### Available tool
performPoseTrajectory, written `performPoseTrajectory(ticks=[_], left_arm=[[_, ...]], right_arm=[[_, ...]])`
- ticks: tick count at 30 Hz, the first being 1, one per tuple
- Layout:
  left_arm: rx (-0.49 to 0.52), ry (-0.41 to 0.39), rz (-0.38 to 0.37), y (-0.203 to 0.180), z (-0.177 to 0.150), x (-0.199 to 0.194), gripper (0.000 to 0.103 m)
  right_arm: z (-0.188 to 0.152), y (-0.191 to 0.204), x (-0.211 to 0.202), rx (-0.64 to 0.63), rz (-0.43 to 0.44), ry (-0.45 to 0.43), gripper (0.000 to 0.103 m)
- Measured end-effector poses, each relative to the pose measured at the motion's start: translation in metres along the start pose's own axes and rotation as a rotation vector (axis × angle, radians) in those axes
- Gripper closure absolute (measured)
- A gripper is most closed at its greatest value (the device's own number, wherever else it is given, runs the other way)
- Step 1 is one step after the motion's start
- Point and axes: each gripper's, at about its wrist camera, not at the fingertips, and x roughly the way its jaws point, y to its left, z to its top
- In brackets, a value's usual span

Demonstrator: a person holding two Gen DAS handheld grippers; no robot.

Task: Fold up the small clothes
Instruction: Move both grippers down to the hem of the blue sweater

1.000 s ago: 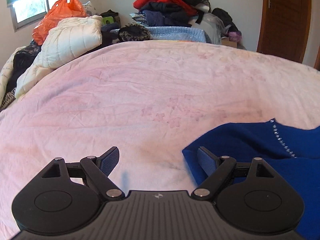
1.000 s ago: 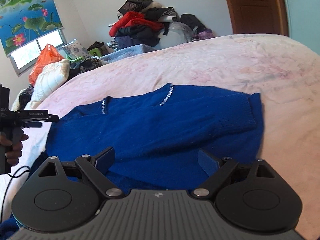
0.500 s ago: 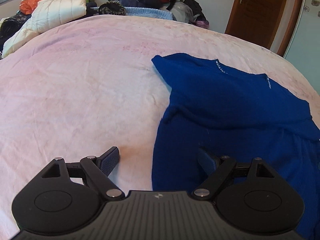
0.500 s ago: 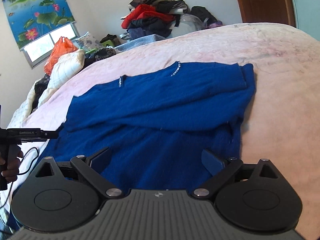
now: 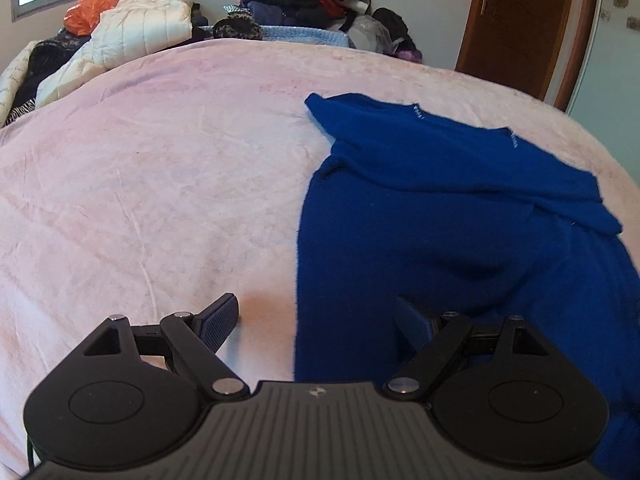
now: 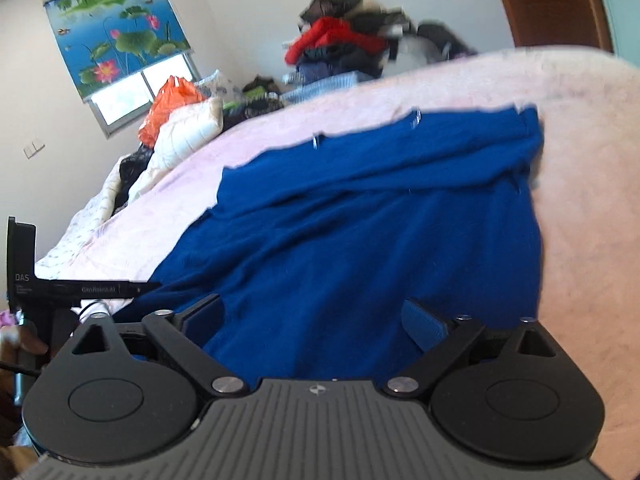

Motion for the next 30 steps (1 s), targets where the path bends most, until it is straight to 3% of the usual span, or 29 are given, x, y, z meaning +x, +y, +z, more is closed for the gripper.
performPoseTrajectory(ticks=[4, 10, 16, 20, 23, 25, 30], left_arm=[[-0.049, -0.007, -0.080, 0.002, 0.000, -0.022, 0.017], [-0.004, 0.096, -0.112, 0.009, -0.016, -0.020, 0.017], [0.002, 0.189, -0.240, 0.031, -0.031, -0.040, 0.017], [0.019, 0.260, -0.316, 0.048, -0.044, -0.051, 0.017], [0.005, 0.273, -0.392, 0.057, -0.053, -0.056, 0.016], [0.008, 0.258, -0.429, 0.058, -0.059, -0.059, 0.007], [0.015, 0.250, -0.501, 0.043, -0.063, -0.057, 0.005]], right_arm=[[0.017, -0.005, -0.023, -0.053, -0.070, -0.025, 0.016], [0.024, -0.035, -0.054, -0.071, -0.180, 0.028, 0.008], [-0.001, -0.043, -0.079, -0.020, -0.115, 0.045, 0.009], [-0.011, -0.056, -0.100, 0.077, -0.049, 0.128, 0.009], [-0.018, -0.071, -0.114, 0.146, -0.005, 0.226, 0.009], [-0.025, -0.079, -0.122, 0.173, 0.023, 0.266, 0.010], [-0.040, -0.082, -0.129, 0.228, 0.153, 0.283, 0.014]])
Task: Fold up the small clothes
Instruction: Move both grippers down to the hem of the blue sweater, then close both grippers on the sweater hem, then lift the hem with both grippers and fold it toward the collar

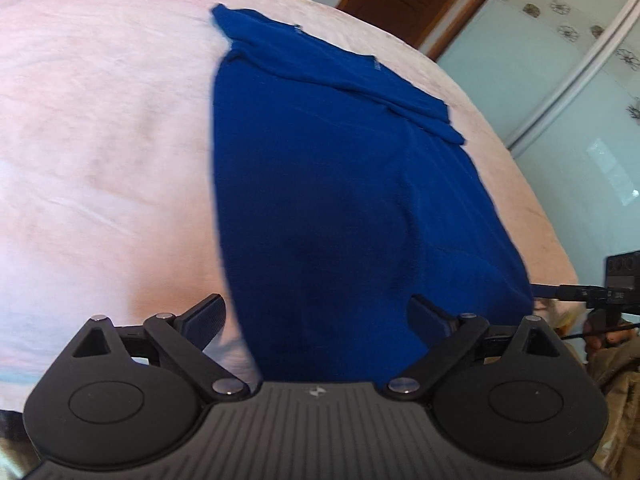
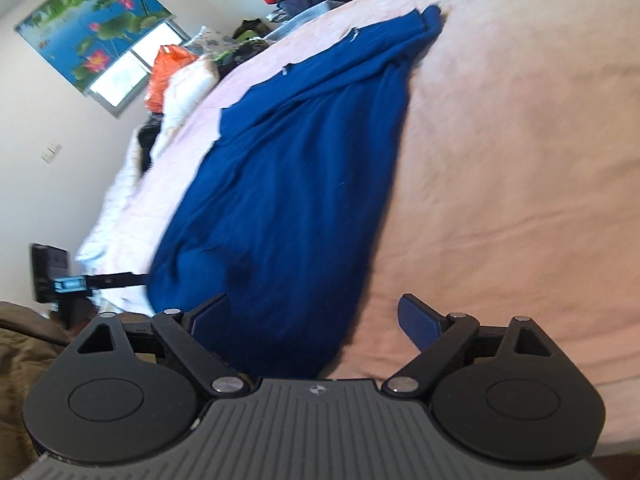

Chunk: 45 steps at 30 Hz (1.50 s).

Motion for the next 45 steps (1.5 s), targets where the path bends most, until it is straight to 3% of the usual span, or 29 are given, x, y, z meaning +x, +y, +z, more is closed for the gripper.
performPoseTrajectory(ticks=[3, 5, 7, 8, 9, 10, 11, 15, 18, 22, 26, 29, 31, 33, 35, 39, 45], left_arm=[[0.043, 0.009, -0.031, -0.019, 0.002, 0.015, 0.007], [0.094, 0.017, -0.022, -0.030, 0.005, 0.025, 0.035], [0.114, 0.034, 0.000, -0.035, 0.012, 0.032, 0.070], [0.101, 0.048, -0.001, -0.035, 0.016, 0.036, 0.077], [0.079, 0.058, -0.005, -0.033, 0.020, 0.039, 0.085], [0.062, 0.063, -0.013, -0.031, 0.024, 0.041, 0.087], [0.057, 0.056, -0.018, -0.031, 0.026, 0.040, 0.088], [0.112, -0.023, -0.022, -0.045, 0.040, 0.041, 0.088], [0.124, -0.088, -0.033, -0.050, 0.062, 0.052, 0.088], [0.089, -0.078, -0.006, -0.043, 0.086, 0.082, 0.088], [0.015, -0.062, -0.043, -0.029, 0.088, 0.088, 0.085], [-0.035, -0.075, -0.051, -0.020, 0.083, 0.081, 0.069], [-0.055, -0.093, -0.056, -0.015, 0.078, 0.073, 0.046], [-0.055, -0.120, -0.035, -0.014, 0.075, 0.065, 0.035], [-0.036, -0.131, -0.034, -0.014, 0.071, 0.059, 0.032], [-0.053, -0.060, -0.114, -0.008, 0.066, 0.065, 0.032], [-0.034, -0.054, -0.124, -0.016, 0.063, 0.076, 0.032]], right_arm=[[-0.004, 0.010, 0.013, -0.012, 0.078, 0.043, 0.015], [-0.006, 0.022, 0.027, -0.033, 0.145, 0.095, 0.018], [-0.005, 0.037, 0.040, -0.085, 0.170, 0.126, 0.024], [-0.004, 0.042, 0.044, -0.110, 0.170, 0.130, 0.031], [-0.001, 0.046, 0.049, -0.124, 0.165, 0.138, 0.050], [0.002, 0.048, 0.053, -0.133, 0.140, 0.141, 0.084], [0.005, 0.050, 0.057, -0.144, 0.108, 0.143, 0.088], [0.016, 0.058, 0.062, -0.214, 0.070, 0.126, 0.088], [0.037, 0.058, 0.057, -0.225, 0.063, 0.056, 0.088], [0.074, 0.040, 0.057, -0.195, 0.013, -0.034, 0.088], [0.096, 0.010, 0.073, -0.096, -0.033, -0.018, 0.081], [0.089, -0.002, 0.072, -0.037, 0.006, -0.020, 0.066], [0.079, -0.005, 0.065, -0.018, 0.037, -0.041, 0.053], [0.074, -0.009, 0.058, 0.019, 0.071, -0.075, 0.047], [0.066, -0.014, 0.048, 0.055, 0.106, -0.102, 0.047], [0.058, -0.021, 0.048, 0.131, 0.186, -0.104, 0.049], [0.052, -0.023, 0.066, 0.199, 0.217, -0.070, 0.051]])
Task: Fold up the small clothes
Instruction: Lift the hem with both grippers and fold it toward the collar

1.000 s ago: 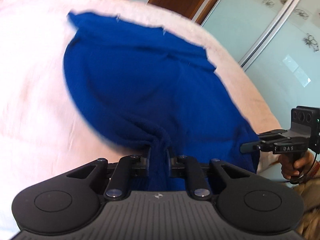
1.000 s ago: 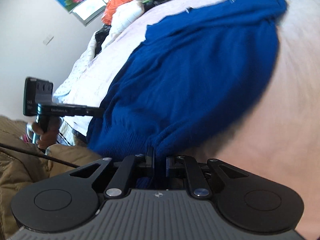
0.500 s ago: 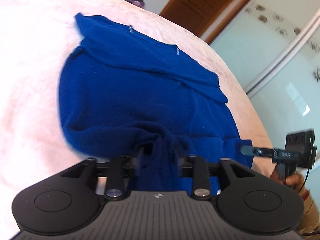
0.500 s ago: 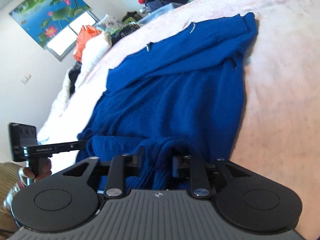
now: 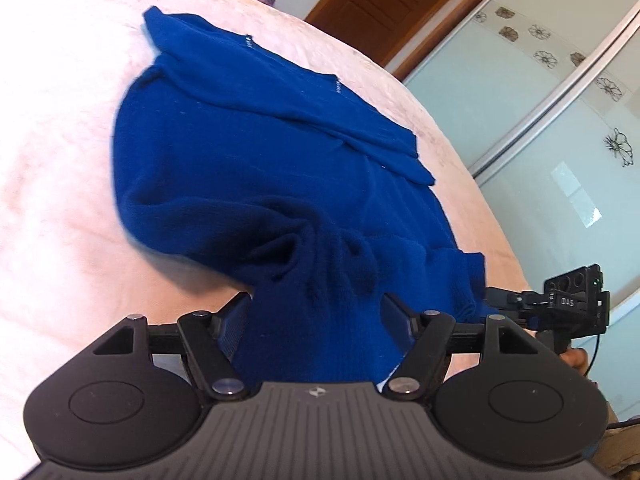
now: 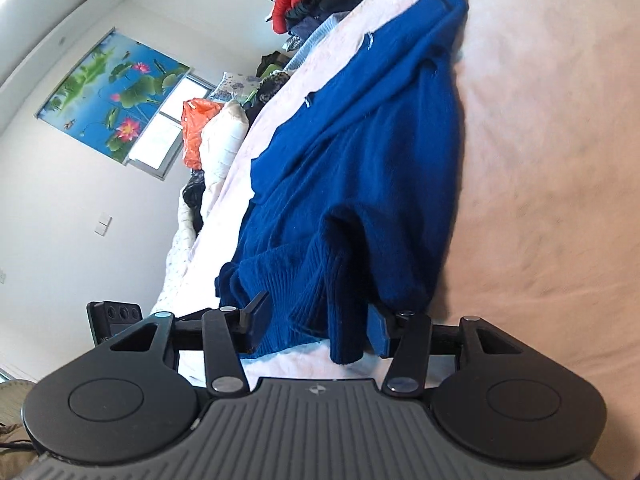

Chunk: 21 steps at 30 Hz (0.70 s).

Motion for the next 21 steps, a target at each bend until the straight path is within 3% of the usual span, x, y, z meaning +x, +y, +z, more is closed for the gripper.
performPoseTrajectory(ticks=[5, 7, 8, 10, 12, 17, 21], left_arm=[[0.040, -0.012, 0.021, -0.007, -0.007, 0.001, 0.039], [0.040, -0.016, 0.038, -0.006, -0.009, 0.000, 0.054], [0.038, -0.019, 0.044, -0.005, -0.011, -0.001, 0.056], [0.017, -0.003, 0.029, -0.001, -0.012, -0.003, 0.076], [-0.006, 0.016, 0.013, 0.000, -0.014, -0.002, 0.086], [0.050, -0.015, 0.019, -0.017, -0.018, -0.012, 0.090], [0.062, -0.089, -0.003, -0.030, -0.011, -0.031, 0.091]], right_arm=[[-0.001, 0.008, 0.016, -0.020, -0.009, -0.001, 0.053], [0.000, 0.006, 0.020, 0.003, -0.016, -0.020, 0.063], [-0.001, 0.002, 0.020, 0.019, -0.022, -0.033, 0.069], [-0.003, 0.000, 0.023, 0.023, -0.053, -0.036, 0.085], [-0.007, 0.003, 0.022, 0.001, -0.076, -0.033, 0.086], [-0.012, 0.019, 0.016, -0.049, -0.117, -0.020, 0.086], [-0.013, 0.032, 0.005, -0.050, -0.039, -0.040, 0.086]])
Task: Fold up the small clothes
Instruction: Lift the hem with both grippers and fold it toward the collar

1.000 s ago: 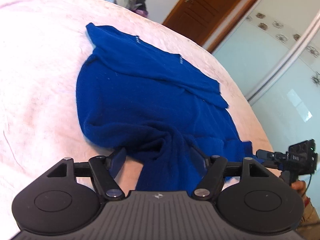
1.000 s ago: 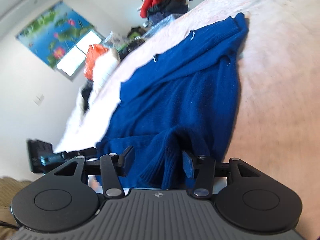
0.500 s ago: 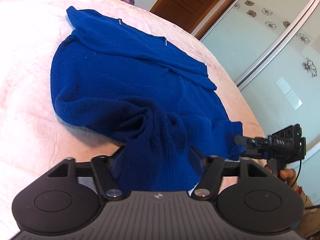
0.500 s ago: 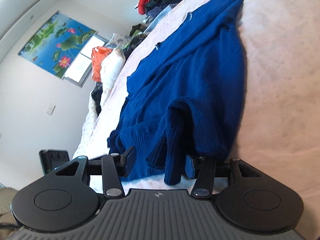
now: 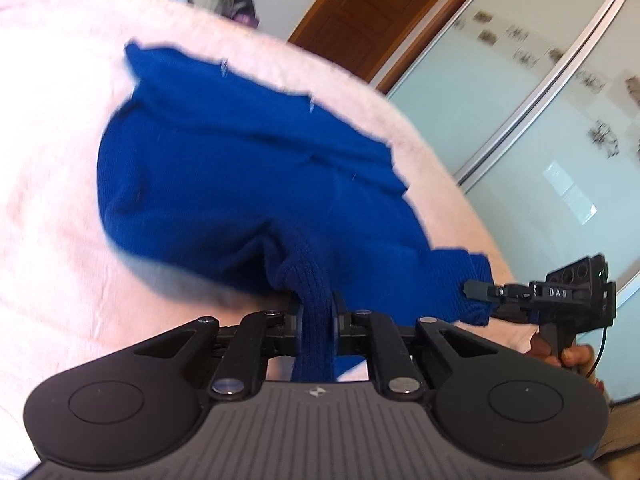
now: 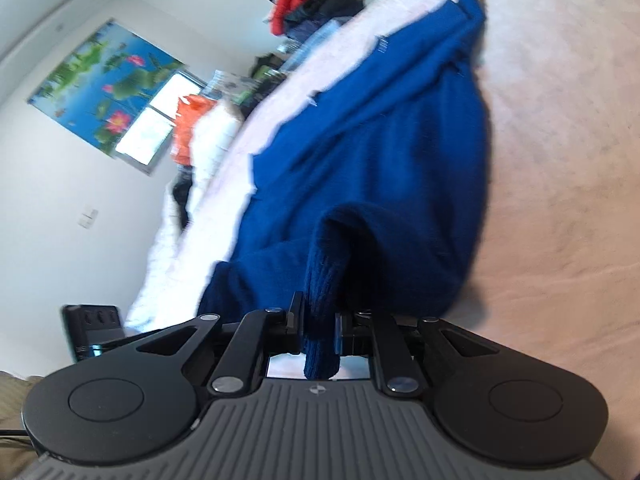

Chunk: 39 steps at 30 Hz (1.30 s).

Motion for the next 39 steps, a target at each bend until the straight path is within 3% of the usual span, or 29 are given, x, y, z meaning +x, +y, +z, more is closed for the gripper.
performPoseTrajectory(ticks=[12, 18, 24, 27, 31, 32, 33, 34, 36, 39], left_arm=[[-0.003, -0.344, -0.065, -0.025, 0.036, -0.087, 0.091], [-0.045, -0.440, -0.086, -0.019, 0.029, -0.110, 0.091], [-0.102, -0.387, -0.039, -0.002, 0.027, -0.100, 0.091], [-0.112, -0.315, -0.012, 0.008, 0.024, -0.085, 0.091], [-0.153, -0.147, -0.038, 0.024, 0.014, -0.069, 0.090], [-0.157, -0.093, -0.040, 0.028, 0.009, -0.066, 0.087], [-0.165, -0.036, -0.037, 0.031, 0.002, -0.064, 0.074], [-0.178, 0.015, -0.019, 0.035, -0.004, -0.061, 0.052], [-0.177, 0.076, 0.025, 0.038, -0.017, -0.062, 0.029], [-0.191, 0.132, -0.019, 0.042, -0.036, -0.059, 0.029]], right_arm=[[0.025, 0.047, -0.036, -0.075, 0.200, -0.140, 0.086], [0.028, 0.066, -0.063, -0.193, 0.252, -0.166, 0.086], [0.017, 0.047, -0.049, -0.145, 0.190, -0.071, 0.086], [0.011, 0.022, -0.033, -0.060, 0.140, -0.044, 0.086], [0.001, 0.000, -0.017, 0.002, 0.090, -0.008, 0.086], [-0.004, -0.001, -0.016, -0.001, 0.082, -0.002, 0.086], [-0.005, -0.001, -0.015, -0.004, 0.076, 0.001, 0.086], [-0.007, -0.001, -0.016, -0.007, 0.072, 0.003, 0.086], [-0.010, -0.001, -0.019, -0.004, 0.069, 0.003, 0.086], [-0.011, -0.002, -0.020, -0.002, 0.064, 0.002, 0.086]])
